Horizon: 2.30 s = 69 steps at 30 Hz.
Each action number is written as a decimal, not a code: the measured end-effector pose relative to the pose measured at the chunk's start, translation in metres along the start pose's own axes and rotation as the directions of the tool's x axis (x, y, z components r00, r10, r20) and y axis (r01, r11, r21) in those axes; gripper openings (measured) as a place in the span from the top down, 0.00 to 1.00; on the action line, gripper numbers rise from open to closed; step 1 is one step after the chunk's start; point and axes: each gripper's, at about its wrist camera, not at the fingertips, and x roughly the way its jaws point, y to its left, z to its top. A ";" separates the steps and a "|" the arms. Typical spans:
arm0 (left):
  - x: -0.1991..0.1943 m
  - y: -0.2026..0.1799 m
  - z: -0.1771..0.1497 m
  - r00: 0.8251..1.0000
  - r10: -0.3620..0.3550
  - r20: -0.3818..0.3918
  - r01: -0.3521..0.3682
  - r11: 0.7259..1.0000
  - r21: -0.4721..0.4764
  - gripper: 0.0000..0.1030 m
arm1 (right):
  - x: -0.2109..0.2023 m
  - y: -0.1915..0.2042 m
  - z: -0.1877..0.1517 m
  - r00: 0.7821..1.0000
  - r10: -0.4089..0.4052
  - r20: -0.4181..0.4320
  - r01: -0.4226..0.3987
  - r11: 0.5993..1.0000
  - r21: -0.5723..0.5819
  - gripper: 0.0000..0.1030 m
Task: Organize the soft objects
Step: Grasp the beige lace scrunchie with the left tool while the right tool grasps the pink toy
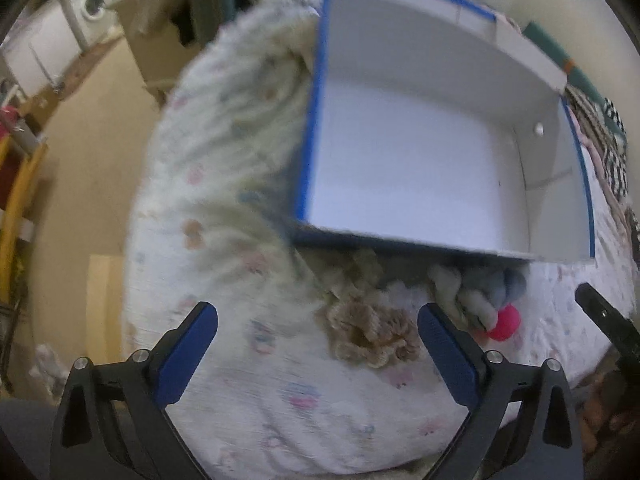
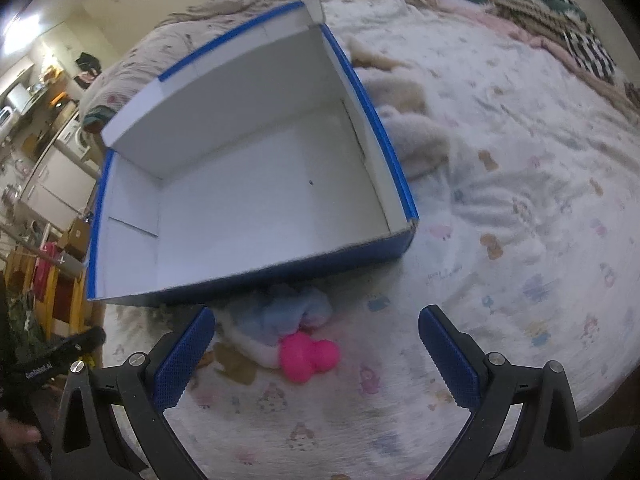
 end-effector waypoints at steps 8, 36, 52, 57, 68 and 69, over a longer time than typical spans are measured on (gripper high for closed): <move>0.043 -0.027 -0.006 0.988 -0.099 -0.119 0.100 0.995 0.004 0.08 | 0.018 -0.003 -0.009 0.998 -0.030 -0.057 0.031 1.000 0.007 0.00; 0.016 0.003 -0.024 0.993 -0.094 -0.074 0.093 0.995 -0.028 0.92 | 0.029 -0.018 -0.010 0.993 -0.010 -0.114 0.015 0.999 0.042 0.00; 0.010 -0.002 -0.021 1.000 -0.008 -0.024 0.010 0.999 0.050 0.92 | 0.084 0.019 -0.032 0.951 -0.064 -0.304 0.015 0.987 -0.161 0.69; 0.009 -0.004 -0.023 1.000 0.001 -0.012 -0.001 0.998 0.057 0.92 | 0.065 0.019 -0.036 0.964 -0.045 -0.263 0.002 0.987 -0.163 0.78; -0.002 -0.006 -0.026 0.999 0.038 0.038 -0.041 0.997 0.066 0.92 | 0.039 0.020 -0.044 0.980 -0.022 -0.199 -0.019 0.979 -0.203 0.79; -0.003 -0.005 -0.026 0.998 0.040 0.041 -0.043 0.997 0.062 0.92 | 0.034 0.016 -0.047 0.980 -0.020 -0.196 -0.021 0.978 -0.206 0.79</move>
